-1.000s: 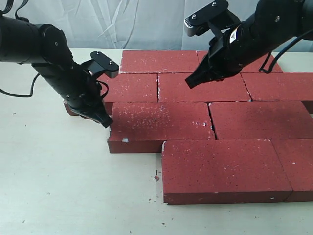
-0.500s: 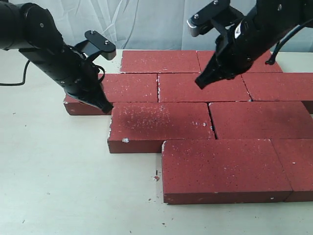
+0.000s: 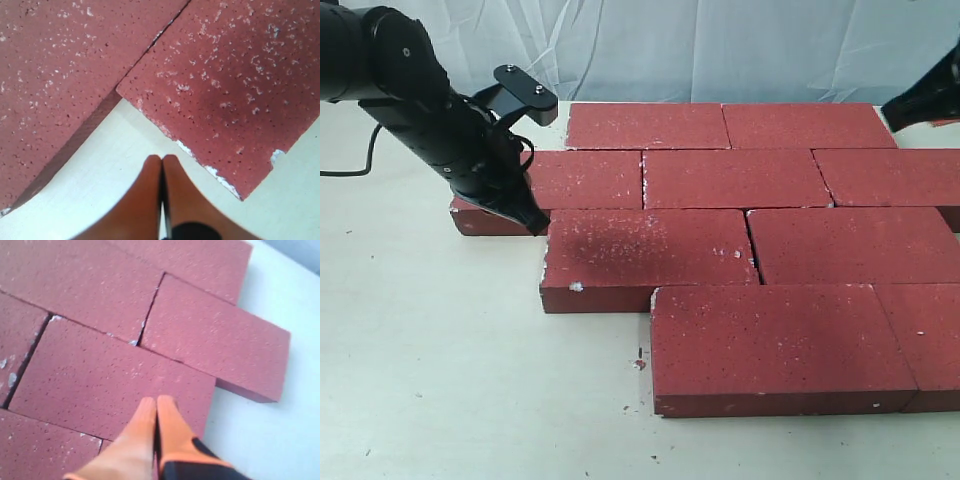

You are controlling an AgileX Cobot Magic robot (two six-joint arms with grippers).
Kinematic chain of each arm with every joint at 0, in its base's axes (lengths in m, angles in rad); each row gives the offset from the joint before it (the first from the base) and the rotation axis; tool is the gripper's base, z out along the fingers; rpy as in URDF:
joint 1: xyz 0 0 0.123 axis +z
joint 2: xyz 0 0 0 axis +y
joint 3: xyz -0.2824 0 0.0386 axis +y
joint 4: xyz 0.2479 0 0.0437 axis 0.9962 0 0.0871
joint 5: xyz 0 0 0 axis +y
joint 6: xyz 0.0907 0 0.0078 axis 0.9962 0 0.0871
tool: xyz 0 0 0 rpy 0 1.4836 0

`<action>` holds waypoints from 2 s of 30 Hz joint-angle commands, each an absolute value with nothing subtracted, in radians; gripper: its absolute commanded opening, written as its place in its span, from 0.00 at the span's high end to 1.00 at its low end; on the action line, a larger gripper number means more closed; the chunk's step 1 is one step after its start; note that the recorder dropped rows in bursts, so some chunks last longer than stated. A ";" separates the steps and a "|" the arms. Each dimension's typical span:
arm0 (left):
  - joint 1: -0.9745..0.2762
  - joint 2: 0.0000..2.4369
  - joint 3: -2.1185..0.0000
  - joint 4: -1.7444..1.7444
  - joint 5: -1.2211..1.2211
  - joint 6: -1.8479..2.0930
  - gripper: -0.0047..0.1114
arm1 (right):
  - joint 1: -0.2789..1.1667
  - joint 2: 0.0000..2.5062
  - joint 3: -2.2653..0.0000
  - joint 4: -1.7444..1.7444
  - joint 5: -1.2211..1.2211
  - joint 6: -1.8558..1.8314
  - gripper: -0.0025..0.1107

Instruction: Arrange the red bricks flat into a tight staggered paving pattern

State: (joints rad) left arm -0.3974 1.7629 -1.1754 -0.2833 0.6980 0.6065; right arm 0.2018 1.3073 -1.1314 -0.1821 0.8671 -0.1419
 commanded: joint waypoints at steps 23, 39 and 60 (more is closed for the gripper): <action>-0.400 1.551 -1.248 -0.521 0.514 0.605 0.96 | 0.152 0.702 -0.578 -0.045 0.104 -0.114 0.99; -0.388 1.220 -1.205 -0.290 0.749 0.534 0.96 | 0.152 0.534 -0.506 -0.019 0.103 -0.114 0.99; -0.388 1.013 -0.983 -0.347 0.785 0.534 0.96 | 0.152 0.534 -0.506 -0.016 0.101 -0.114 0.99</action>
